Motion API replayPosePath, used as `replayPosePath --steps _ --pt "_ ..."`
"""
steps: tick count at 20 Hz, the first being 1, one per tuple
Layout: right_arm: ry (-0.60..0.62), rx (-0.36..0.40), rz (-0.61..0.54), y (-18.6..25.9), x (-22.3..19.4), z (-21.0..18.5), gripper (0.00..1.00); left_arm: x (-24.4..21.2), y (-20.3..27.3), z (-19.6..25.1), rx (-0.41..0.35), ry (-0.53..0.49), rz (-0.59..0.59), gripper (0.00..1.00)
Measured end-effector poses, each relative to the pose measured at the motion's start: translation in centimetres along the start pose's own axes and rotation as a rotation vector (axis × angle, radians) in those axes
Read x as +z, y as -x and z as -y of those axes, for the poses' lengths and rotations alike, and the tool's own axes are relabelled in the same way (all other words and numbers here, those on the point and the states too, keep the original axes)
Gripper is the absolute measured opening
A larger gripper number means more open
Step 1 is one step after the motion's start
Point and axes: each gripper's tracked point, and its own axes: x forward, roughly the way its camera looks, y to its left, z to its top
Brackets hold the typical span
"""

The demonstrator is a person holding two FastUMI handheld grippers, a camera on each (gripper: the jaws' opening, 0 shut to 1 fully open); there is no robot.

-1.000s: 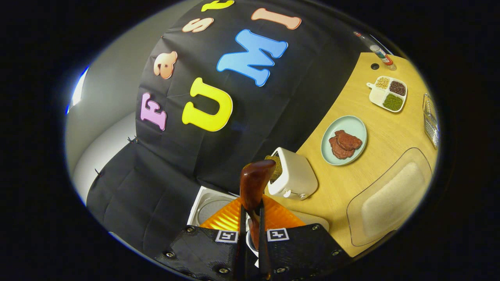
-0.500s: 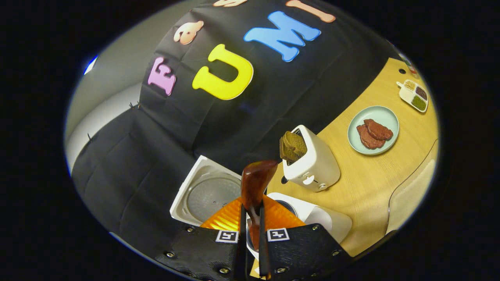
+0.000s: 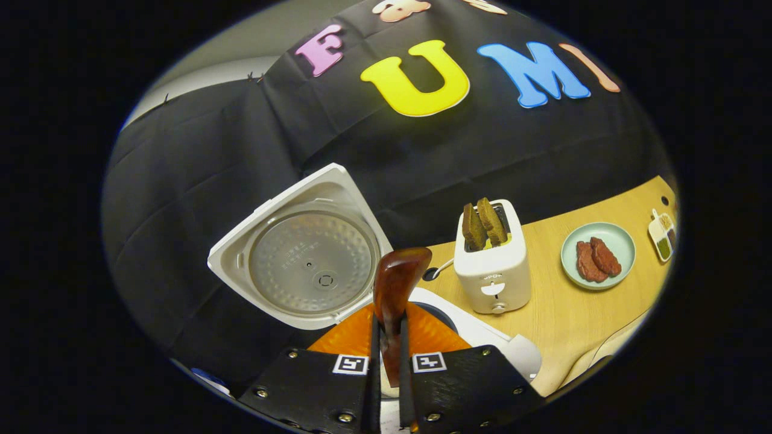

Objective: Close the left gripper, press the button to open the rice cooker; take a wooden spoon from the chopstick holder with the right hand, scoop a spoonful of rice and pour it into the rice cooker, then put the wooden spoon back into the chopstick holder.

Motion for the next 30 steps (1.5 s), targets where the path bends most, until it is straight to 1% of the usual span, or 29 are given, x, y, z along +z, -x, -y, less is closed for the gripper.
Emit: replayPosePath --steps 1,2,3,6,7,8,11,12,13,14,15,17,18,19,20,21,26,30 --pt "0.040 -0.002 0.010 0.1 0.2 -0.2 0.12 0.0 -0.1 0.1 -0.001 0.000 -0.001 0.98" --pt "0.084 -0.007 0.019 0.1 0.2 -0.2 0.12 0.2 -0.1 0.2 -0.003 -0.001 -0.001 0.93" --pt "0.130 -0.009 0.028 0.3 0.5 -0.2 0.12 0.2 -0.2 0.4 -0.006 -0.004 0.000 0.98" --pt "0.296 -0.014 0.056 1.1 1.2 -1.0 0.12 0.4 -0.2 1.3 -0.021 -0.009 0.005 0.98" --pt "0.355 -0.008 0.071 1.3 1.6 -1.5 0.12 0.6 -0.1 1.6 -0.024 -0.012 0.005 0.98" --pt "0.416 0.004 0.087 1.6 1.8 -2.0 0.12 0.4 -0.1 1.9 -0.030 -0.017 0.004 1.00" --pt "0.564 0.035 0.130 2.2 2.1 -3.5 0.12 0.7 -0.3 2.3 -0.034 -0.041 0.011 1.00" --pt "0.614 0.039 0.143 2.3 2.3 -4.0 0.12 1.1 -0.3 2.2 -0.030 -0.046 0.014 0.98" --pt "0.665 0.042 0.155 2.5 2.1 -4.4 0.12 1.5 -0.2 2.2 -0.025 -0.046 0.017 0.93" --pt "0.718 0.038 0.168 2.6 2.3 -4.8 0.12 1.6 -0.1 2.1 -0.023 -0.046 0.020 0.98" --pt "0.769 0.030 0.187 2.9 2.6 -5.1 0.12 1.8 0.2 2.0 -0.020 -0.046 0.025 0.93" --pt "0.832 0.020 0.219 3.4 3.1 -5.5 0.12 1.6 0.2 1.8 -0.013 -0.047 0.030 0.93" --pt "0.830 0.023 0.224 3.3 3.2 -5.5 0.12 1.5 0.3 1.7 -0.009 -0.045 0.029 0.93" --pt "0.806 0.034 0.218 3.3 3.2 -5.5 0.12 1.5 0.3 1.6 -0.005 -0.042 0.029 0.98" --pt "0.763 0.047 0.206 3.3 2.9 -5.6 0.12 1.4 0.6 1.4 0.000 -0.038 0.030 1.00" --pt "0.710 0.057 0.196 3.4 2.8 -5.4 0.12 1.5 0.9 1.2 0.003 -0.034 0.033 1.00" --pt "0.399 0.107 0.168 5.1 5.4 -4.2 0.12 2.2 1.3 1.7 -0.008 -0.033 0.051 0.98" --pt "0.112 0.136 0.150 7.8 7.5 -1.8 0.12 3.5 0.9 4.2 -0.062 -0.034 0.084 0.98"
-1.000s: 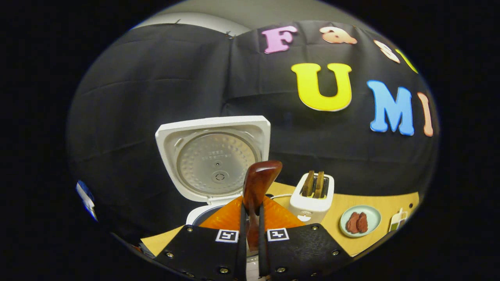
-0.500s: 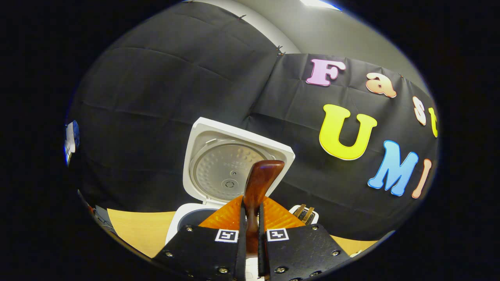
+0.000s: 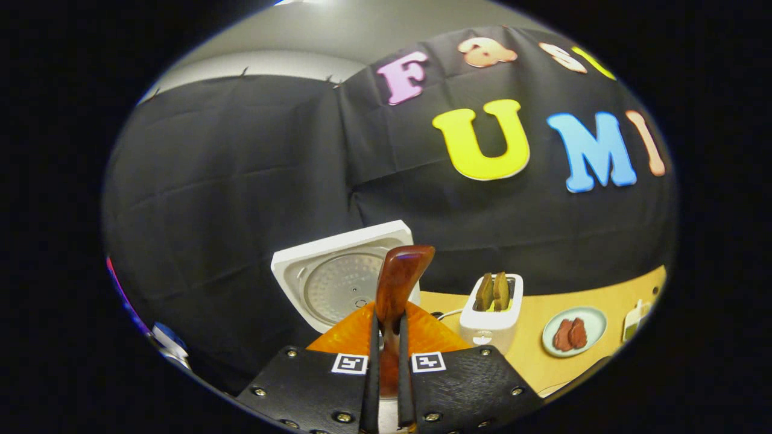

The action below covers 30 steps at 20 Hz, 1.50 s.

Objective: Close the left gripper, press the button to open the rice cooker; take a wooden spoon from the chopstick holder with the right hand, scoop a spoonful of rice and pour it into the rice cooker, then put the wooden spoon back into the chopstick holder.

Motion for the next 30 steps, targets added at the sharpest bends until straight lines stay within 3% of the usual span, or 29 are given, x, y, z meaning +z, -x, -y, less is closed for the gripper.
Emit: replayPosePath --steps 2,5,21,23,25,26,30 --pt "-0.125 -0.006 0.016 1.6 1.3 1.6 0.12 0.7 -0.3 1.7 -0.035 0.000 0.013 0.92" --pt "-0.221 -0.038 0.050 4.7 3.3 4.8 0.12 1.0 -0.7 4.5 -0.092 0.018 0.018 1.00" --pt "-0.207 -0.313 0.147 21.0 6.5 22.4 0.12 4.7 -1.7 18.5 -0.323 0.073 0.049 1.00" --pt "-0.193 -0.366 0.147 22.9 6.2 25.1 0.12 5.2 -1.8 19.9 -0.345 0.085 0.055 1.00" --pt "-0.197 -0.408 0.147 24.7 5.7 27.4 0.12 5.3 -1.9 21.2 -0.360 0.085 0.053 0.93" --pt "-0.209 -0.425 0.140 25.4 5.1 28.6 0.12 5.4 -1.9 21.8 -0.368 0.085 0.050 1.00" --pt "-0.219 -0.517 0.128 28.5 3.3 32.9 0.12 6.1 -1.5 24.3 -0.398 0.092 0.057 1.00"
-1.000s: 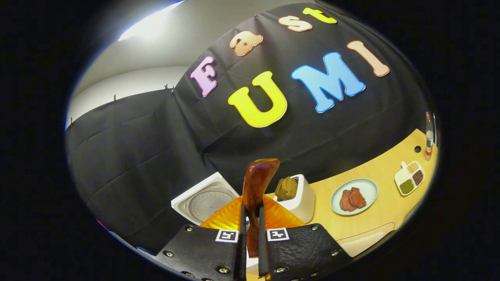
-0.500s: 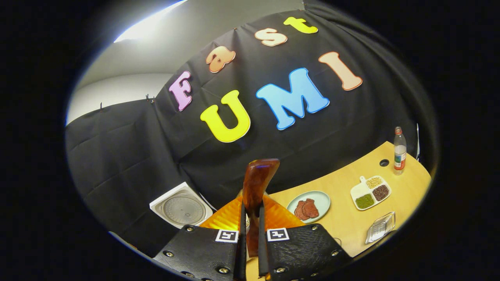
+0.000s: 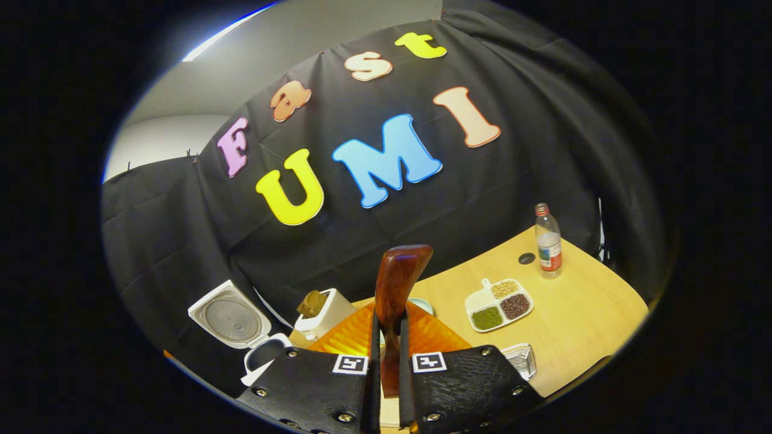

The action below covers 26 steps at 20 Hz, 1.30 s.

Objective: Close the left gripper, press the button to open the rice cooker; take a wooden spoon from the chopstick holder with the right hand, scoop a spoonful of rice and pour it into the rice cooker, then put the wooden spoon back into the chopstick holder.

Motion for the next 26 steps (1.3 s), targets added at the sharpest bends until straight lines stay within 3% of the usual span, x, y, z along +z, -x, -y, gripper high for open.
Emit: replayPosePath --steps 6,9,10,22,24,26 --pt "0.107 -0.190 0.022 0.6 -0.9 8.5 0.12 0.4 -0.3 3.3 -0.033 -0.030 0.003 1.00" --pt "0.108 -0.211 -0.024 0.0 -3.0 10.5 0.13 0.1 -0.1 4.0 -0.028 -0.059 -0.008 0.93" --pt "0.105 -0.217 -0.037 -0.4 -3.7 11.0 0.12 0.1 0.1 4.2 -0.028 -0.063 -0.011 1.00" --pt "0.069 -0.250 -0.194 -2.2 -10.3 13.9 0.14 -0.5 0.3 1.2 0.044 -0.060 -0.033 1.00" --pt "0.067 -0.254 -0.147 -1.7 -9.1 14.0 0.20 -0.3 -0.3 0.7 0.045 -0.049 -0.026 0.96" --pt "0.080 -0.265 -0.108 -0.8 -7.7 14.1 0.39 -0.2 -1.3 0.1 0.043 -0.039 -0.023 0.93"
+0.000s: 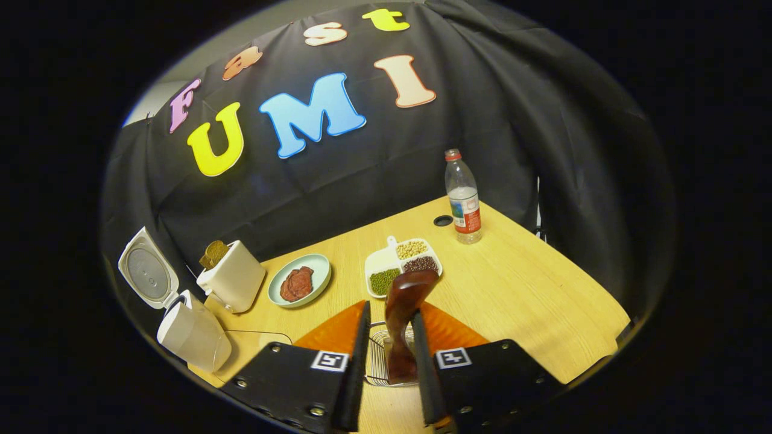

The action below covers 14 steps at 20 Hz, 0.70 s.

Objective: Close the left gripper, press the button to open the rice cooker; take a wooden spoon from the chopstick holder with the right hand, scoop a spoonful of rice and pour it into the rice cooker, then put the wooden spoon back into the chopstick holder.

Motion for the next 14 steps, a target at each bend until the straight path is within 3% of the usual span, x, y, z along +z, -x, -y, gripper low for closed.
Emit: replayPosePath --steps 1,2,3,7,14 --pt "0.008 -0.017 0.018 0.3 0.5 0.3 0.60 0.0 -0.6 -0.2 0.000 0.001 0.002 0.98" --pt "0.017 -0.035 0.037 1.0 1.0 1.0 0.74 0.1 -1.3 -0.5 -0.001 0.000 0.005 1.00" --pt "0.027 -0.054 0.067 2.0 1.8 1.2 1.00 1.0 -2.3 -1.1 0.001 -0.003 0.011 0.98" --pt "0.089 -0.089 0.197 5.7 4.7 0.9 0.98 1.9 -5.7 -2.8 0.011 -0.018 0.026 1.00" --pt "0.261 -0.096 0.374 12.4 7.6 -3.3 0.98 4.0 -14.8 -6.7 0.037 -0.039 0.010 1.00"
